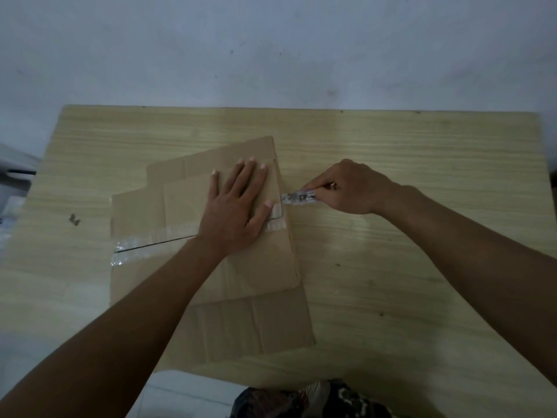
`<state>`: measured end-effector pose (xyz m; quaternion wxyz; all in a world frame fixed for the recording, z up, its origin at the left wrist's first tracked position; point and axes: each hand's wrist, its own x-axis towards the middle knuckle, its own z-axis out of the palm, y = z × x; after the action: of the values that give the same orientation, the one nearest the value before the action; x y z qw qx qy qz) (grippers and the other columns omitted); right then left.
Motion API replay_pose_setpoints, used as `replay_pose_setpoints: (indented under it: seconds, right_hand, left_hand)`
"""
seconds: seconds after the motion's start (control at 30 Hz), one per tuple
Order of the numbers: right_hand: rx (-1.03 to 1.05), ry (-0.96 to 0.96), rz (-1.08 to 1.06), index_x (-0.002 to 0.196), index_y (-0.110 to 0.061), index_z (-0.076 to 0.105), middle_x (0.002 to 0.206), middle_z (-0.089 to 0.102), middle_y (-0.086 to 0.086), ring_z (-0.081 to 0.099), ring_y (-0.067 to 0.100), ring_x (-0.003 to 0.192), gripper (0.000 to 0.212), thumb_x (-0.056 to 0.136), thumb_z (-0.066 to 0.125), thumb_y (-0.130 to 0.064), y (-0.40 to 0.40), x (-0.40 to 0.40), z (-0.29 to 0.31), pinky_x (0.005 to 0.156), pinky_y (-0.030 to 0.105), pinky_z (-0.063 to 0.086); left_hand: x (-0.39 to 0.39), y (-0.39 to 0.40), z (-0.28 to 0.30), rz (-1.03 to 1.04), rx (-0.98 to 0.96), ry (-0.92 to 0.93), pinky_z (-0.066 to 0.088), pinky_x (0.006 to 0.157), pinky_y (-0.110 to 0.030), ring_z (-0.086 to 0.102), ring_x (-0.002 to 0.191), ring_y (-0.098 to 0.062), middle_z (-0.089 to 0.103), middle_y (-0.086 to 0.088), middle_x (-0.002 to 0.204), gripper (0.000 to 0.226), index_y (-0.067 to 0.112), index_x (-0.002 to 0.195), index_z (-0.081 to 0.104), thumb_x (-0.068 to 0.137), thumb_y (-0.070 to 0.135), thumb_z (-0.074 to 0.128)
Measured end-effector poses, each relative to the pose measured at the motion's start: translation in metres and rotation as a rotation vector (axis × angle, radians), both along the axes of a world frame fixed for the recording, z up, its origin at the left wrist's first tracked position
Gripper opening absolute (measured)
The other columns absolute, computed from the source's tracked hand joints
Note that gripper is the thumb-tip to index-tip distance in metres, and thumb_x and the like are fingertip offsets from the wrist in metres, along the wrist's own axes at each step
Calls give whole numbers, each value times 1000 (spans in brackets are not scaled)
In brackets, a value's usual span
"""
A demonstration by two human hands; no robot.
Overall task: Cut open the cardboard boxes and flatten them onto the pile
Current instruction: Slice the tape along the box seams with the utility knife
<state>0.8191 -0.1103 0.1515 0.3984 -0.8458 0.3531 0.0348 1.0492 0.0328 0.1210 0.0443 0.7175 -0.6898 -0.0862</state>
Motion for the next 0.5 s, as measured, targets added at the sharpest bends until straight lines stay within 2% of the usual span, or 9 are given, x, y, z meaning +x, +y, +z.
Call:
replay_pose_setpoints:
  seconds: [0.07,0.13,0.2,0.27,0.33,0.4,0.5]
  right_hand:
    - [-19,9,9,119,-38,73,116,73,-14,64,-1,73,32,98,51,-30,2,2,-2,68,31,54]
    - [-27,4,30,120,-41,71,118,72,-15,67,7,85,32,98,50,-32,7,7,-2,78,36,57]
    - [-21,10,51,121,-43,71,114,73,-16,67,8,79,32,99,50,-32,9,7,1,73,32,55]
    - [-17,26,65,121,-42,71,115,72,-17,62,1,72,31,100,51,-32,10,1,4,64,26,46]
    - [-9,29,59,123,-41,70,118,71,-17,58,-4,71,31,101,51,-32,12,-3,4,63,22,40]
    - [-2,21,52,125,-42,69,117,72,-16,58,-4,69,32,101,50,-32,16,-1,3,63,22,41]
    - [0,18,65,129,-42,66,104,73,-19,59,0,67,34,102,48,-30,24,0,2,62,24,43]
  left_hand:
    - [1,-1,0,-9,1,-5,4,124,-58,5,157,-20,11,-1,170,70,24,163,16,102,57,20]
    - [4,-2,0,-16,-3,-1,6,123,-58,8,157,-20,13,-1,170,69,24,163,17,102,56,21]
    - [7,-3,1,-27,-10,-9,8,123,-58,11,157,-21,16,-2,170,68,24,162,19,102,55,21]
    - [8,-4,1,-36,-4,-13,7,123,-57,10,157,-21,15,-1,170,68,23,162,18,103,54,22]
    - [8,-4,1,-33,-4,-13,7,123,-56,9,157,-21,14,-1,170,68,23,163,18,102,54,22]
    - [7,-4,1,-30,-9,-14,8,124,-57,9,157,-21,15,-2,169,68,23,162,19,102,55,22]
    - [8,-4,2,-28,-1,-20,8,124,-58,9,157,-21,14,-2,170,68,23,162,18,102,55,22]
